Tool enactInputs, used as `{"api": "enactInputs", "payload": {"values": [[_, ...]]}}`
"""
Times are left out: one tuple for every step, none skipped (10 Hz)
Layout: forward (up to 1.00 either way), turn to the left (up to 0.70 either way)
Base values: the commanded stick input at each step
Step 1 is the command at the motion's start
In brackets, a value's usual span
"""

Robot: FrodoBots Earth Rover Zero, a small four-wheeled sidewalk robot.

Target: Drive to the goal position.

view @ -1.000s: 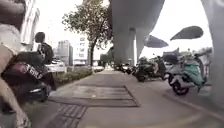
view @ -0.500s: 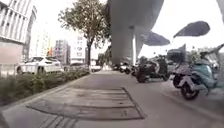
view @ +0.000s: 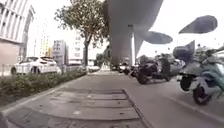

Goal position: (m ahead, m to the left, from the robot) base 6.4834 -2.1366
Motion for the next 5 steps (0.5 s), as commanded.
{"api": "enactInputs", "payload": {"values": [[0.7,0.0],[0.7,0.0],[0.7,0.0],[0.7,0.0],[0.7,0.0]]}}
